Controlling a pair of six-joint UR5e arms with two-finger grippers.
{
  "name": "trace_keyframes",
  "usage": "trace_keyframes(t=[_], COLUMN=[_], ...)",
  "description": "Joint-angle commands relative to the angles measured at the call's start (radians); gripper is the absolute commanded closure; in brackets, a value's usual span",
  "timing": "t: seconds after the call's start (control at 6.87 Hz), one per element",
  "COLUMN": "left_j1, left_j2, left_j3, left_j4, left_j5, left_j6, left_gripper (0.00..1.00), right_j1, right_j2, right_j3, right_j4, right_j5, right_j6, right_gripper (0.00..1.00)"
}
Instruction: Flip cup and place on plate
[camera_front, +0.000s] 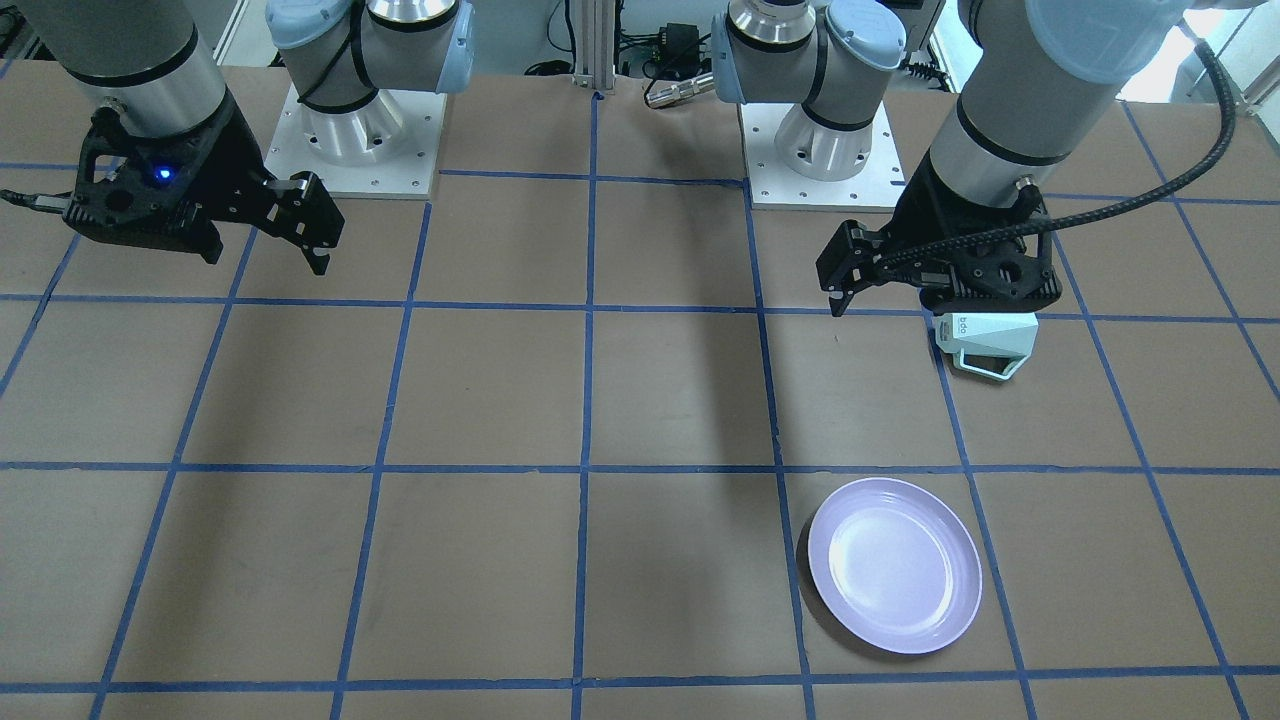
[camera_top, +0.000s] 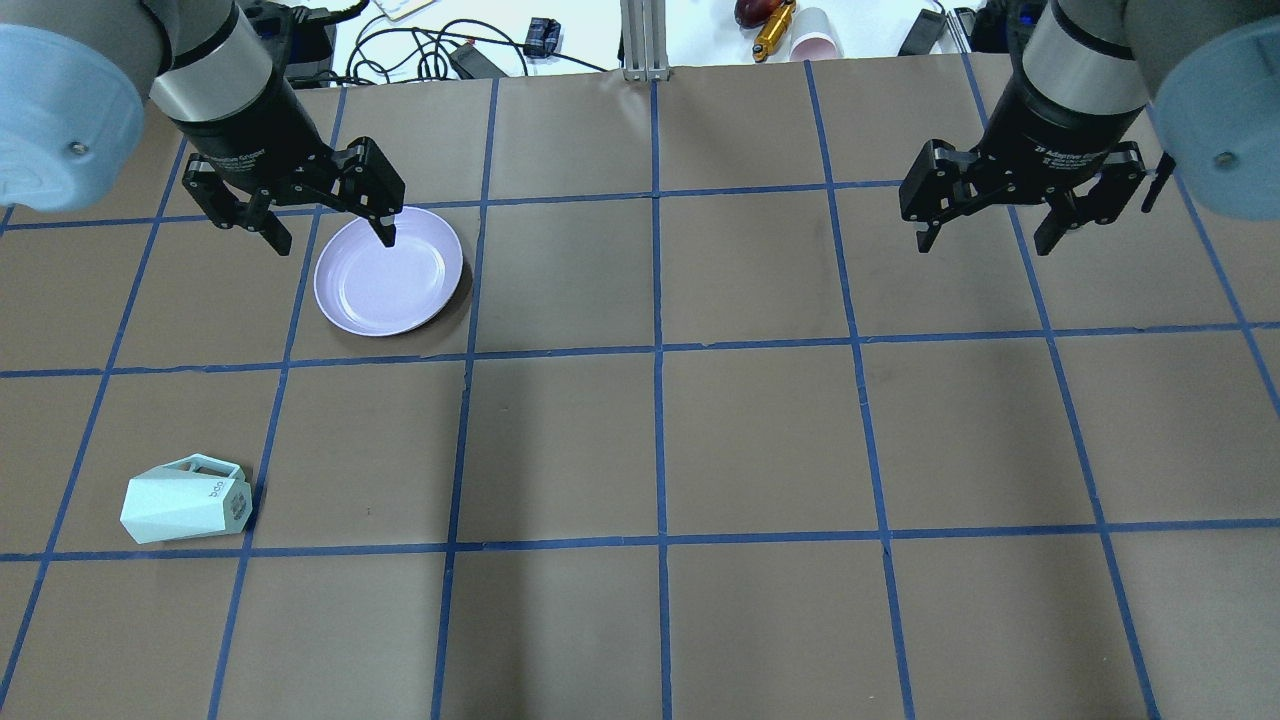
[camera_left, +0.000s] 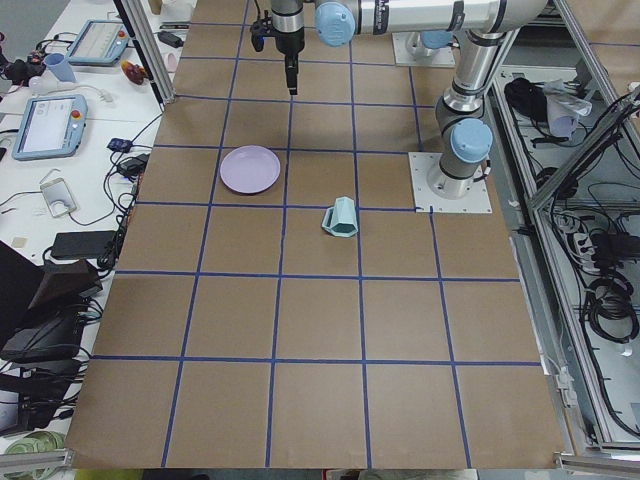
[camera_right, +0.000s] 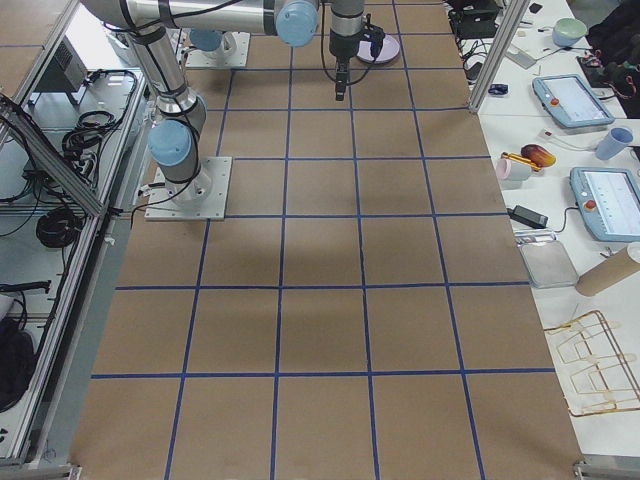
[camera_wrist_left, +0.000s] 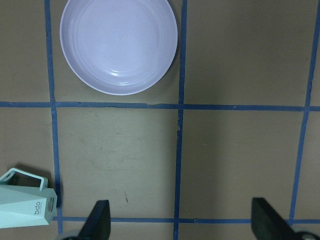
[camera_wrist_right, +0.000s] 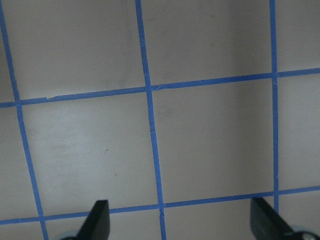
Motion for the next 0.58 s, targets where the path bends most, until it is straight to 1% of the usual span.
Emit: trace_keyframes(t=[0.0, 0.44], left_j1=[0.0, 0.002], left_j2=[0.003, 0.004], left_j3=[-0.001, -0.003], left_j4=[-0.001, -0.001], left_j5=[0.004, 0.008], left_j6=[0.002, 0.002], left_gripper=[0.0, 0.0], right_j1=[0.0, 0.0], right_j2=[0.0, 0.0], right_j3=[0.0, 0.0], right_j4=[0.0, 0.0], right_j5=[0.0, 0.0], right_j6=[0.0, 0.0], right_gripper=[0.0, 0.0])
